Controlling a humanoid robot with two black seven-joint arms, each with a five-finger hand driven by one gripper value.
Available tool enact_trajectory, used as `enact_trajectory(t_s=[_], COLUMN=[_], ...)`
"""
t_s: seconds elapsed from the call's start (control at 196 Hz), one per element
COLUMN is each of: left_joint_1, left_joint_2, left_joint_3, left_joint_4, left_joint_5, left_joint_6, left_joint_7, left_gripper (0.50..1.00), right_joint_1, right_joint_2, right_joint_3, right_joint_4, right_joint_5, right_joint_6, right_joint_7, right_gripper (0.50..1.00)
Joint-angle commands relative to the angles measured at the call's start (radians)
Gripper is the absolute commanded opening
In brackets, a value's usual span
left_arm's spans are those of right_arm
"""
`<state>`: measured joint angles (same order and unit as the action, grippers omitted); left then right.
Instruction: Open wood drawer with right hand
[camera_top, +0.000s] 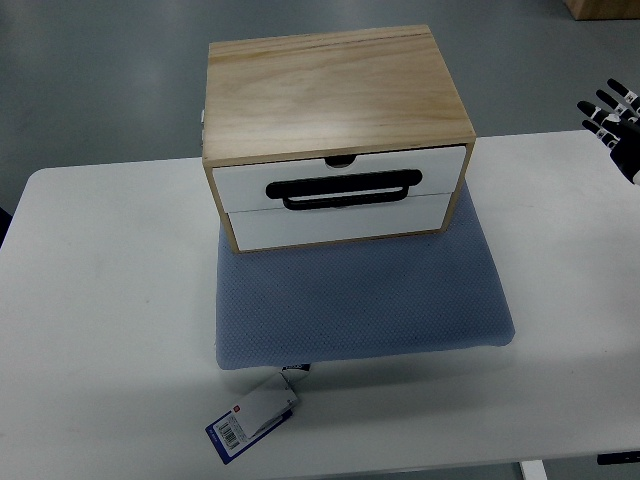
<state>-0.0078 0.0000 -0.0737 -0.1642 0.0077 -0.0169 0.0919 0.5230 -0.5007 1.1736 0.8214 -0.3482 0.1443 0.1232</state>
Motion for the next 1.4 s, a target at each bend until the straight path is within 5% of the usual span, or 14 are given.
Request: enact_trajectory(t_s=[0.0,0.806,1.142,1.397], left_joint_1=[-0.001,0.000,0.000,0.000], left_joint_2=[0.000,0.000,0.000,0.000], left_joint_3=[0.000,0.000,0.000,0.000], left_joint_4=[0.000,0.000,0.000,0.000], left_joint_5=[0.000,0.000,0.000,0.000], left_joint_6=[0.000,0.000,0.000,0.000], left_joint_7=[0.000,0.000,0.000,0.000], left_gripper=[1.000,1.000,1.000,1.000], right_joint_1=[0.000,0.068,0.179,0.313], right_joint_2=[-0.005,-0.142,-0.262,-0.308], right_joint_3=[0.000,-0.011,-0.068,-0.146], right_joint_4=[-0.001,0.001,0.055,0.097], right_joint_5=[0.000,0.008,0.015,0.017], right_joint_6=[0.012,0.031,0.126,0.118], right_joint_7=[0.001,0.004,-0.002,-0.004], right_gripper=[0.932,0.930,0.930,0.930])
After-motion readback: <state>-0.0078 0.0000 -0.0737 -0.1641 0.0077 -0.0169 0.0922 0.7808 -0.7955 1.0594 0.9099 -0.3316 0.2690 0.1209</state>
